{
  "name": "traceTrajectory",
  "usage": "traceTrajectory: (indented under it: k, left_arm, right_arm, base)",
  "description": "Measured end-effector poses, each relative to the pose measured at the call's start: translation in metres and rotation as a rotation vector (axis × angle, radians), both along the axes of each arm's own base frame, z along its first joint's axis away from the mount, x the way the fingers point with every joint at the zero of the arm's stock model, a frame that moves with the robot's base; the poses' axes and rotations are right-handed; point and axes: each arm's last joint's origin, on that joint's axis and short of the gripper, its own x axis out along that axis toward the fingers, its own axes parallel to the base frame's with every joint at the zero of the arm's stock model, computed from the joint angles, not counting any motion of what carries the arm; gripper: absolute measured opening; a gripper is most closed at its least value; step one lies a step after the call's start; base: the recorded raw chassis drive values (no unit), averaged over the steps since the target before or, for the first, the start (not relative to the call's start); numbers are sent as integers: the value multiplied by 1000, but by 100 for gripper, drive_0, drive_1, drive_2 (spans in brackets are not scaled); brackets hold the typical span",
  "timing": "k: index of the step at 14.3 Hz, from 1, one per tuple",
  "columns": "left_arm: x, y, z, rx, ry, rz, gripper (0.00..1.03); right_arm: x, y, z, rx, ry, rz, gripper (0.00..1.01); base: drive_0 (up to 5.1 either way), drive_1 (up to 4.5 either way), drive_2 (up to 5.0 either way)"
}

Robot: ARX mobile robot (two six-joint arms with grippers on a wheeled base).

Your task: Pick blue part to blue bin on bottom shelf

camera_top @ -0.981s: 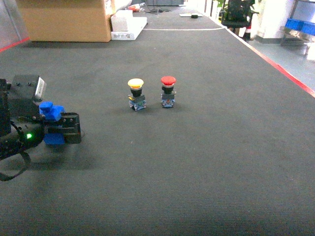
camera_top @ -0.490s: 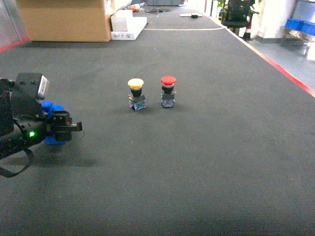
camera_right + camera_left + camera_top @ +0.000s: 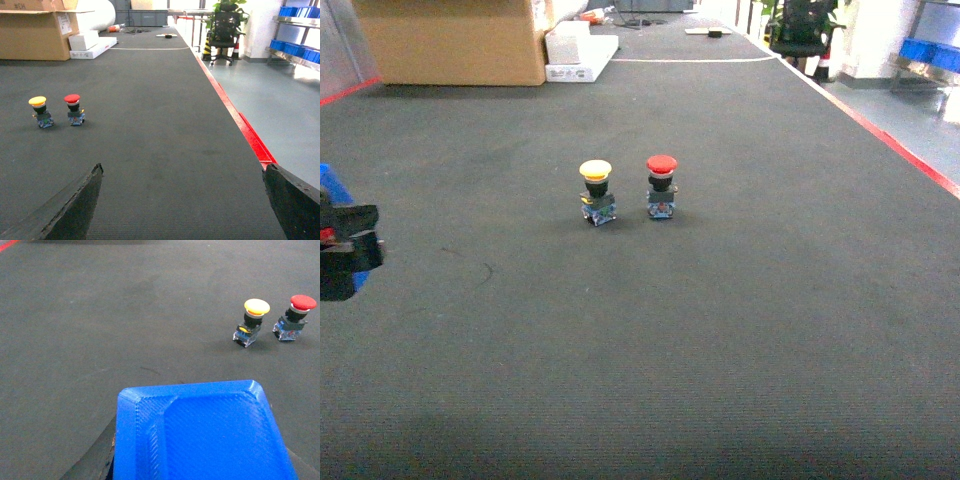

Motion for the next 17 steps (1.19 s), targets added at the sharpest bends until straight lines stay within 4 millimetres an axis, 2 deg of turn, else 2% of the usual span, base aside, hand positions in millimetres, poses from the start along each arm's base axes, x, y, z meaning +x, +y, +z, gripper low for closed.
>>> traceTrajectory:
  k: [1,2,5,6,9,14,17]
  left_arm:
    - [-47,-10,33,-6,-77,38,45]
    - [-67,-14,41,-4,-109,45,45]
    - [-113,-14,42,5,-138,102,44]
    - [-122,-14,41,-5,-137,117,44]
    - [-142,-15,36,-31,-134,104,44]
    - [-142,-15,33,-27,-129,112,44]
    - [-142,-15,33,-26,-128,111,44]
  right_arm:
    - [0,0,0,0,0,0,98]
    - [0,0,0,0,0,0,98]
    - [0,0,0,0,0,0,98]
    - [0,0,0,0,0,0,98]
    - [0,0,0,0,0,0,98]
    - [0,0,0,0,0,0,98]
    - [0,0,0,0,-2,0,98]
  base:
    - [0,0,0]
    - [0,0,0]
    - [0,0,0]
    - [0,0,0]
    - [0,0,0]
    - [0,0,0]
    - [1,-365,368]
